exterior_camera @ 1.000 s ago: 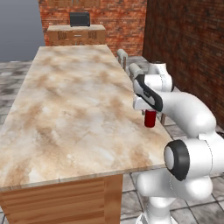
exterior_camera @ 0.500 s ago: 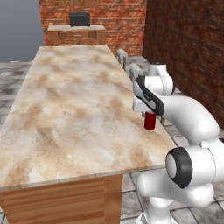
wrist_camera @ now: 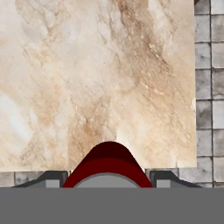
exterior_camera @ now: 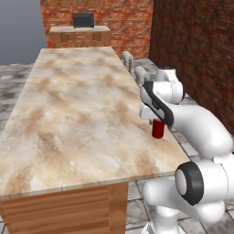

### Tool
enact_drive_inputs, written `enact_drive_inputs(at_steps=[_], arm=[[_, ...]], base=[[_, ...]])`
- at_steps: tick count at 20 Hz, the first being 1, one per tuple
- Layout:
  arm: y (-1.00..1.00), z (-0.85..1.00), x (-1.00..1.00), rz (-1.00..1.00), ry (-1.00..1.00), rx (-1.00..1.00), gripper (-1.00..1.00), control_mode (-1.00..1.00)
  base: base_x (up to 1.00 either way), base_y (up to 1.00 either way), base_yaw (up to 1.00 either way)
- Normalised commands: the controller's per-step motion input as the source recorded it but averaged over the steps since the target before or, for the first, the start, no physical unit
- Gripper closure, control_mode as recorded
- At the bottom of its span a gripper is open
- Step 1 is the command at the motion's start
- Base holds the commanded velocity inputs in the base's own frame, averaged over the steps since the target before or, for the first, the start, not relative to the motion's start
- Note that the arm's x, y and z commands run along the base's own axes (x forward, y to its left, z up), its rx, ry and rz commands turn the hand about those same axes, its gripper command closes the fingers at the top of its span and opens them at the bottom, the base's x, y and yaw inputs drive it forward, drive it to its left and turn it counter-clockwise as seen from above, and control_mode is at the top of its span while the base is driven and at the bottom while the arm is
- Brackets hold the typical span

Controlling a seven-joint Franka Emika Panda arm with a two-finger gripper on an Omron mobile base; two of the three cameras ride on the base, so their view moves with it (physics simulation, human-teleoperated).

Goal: Four empty soda cans are scattered around the kitchen. Gather all the cans and cluster them next to the stove for recycling.

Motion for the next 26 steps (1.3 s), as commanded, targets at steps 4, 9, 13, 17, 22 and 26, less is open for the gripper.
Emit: enact_drive_inputs(at_steps=[4,9,13,17,22,26], arm=[[0.02,0.00,-0.22,0.00,0.00,0.00,1.00,-1.00],[0.06,0.00,-0.27,0.00,-0.01,0.00,1.00,-1.00],[0.10,0.00,-0.27,0.00,-0.01,0.00,1.00,-1.00],[0.10,0.00,-0.24,-0.01,-0.01,-0.01,1.00,-1.00],[0.05,0.00,-0.08,-0.01,0.00,0.00,1.00,1.00],[0.00,0.00,0.00,0.00,0.00,0.00,1.00,1.00]], base=[[0.00,0.00,0.00],[0.00,0.00,0.00],[0.00,0.00,0.00],[0.00,0.00,0.00],[-0.09,0.10,-0.01],[-0.10,0.33,0.00]])
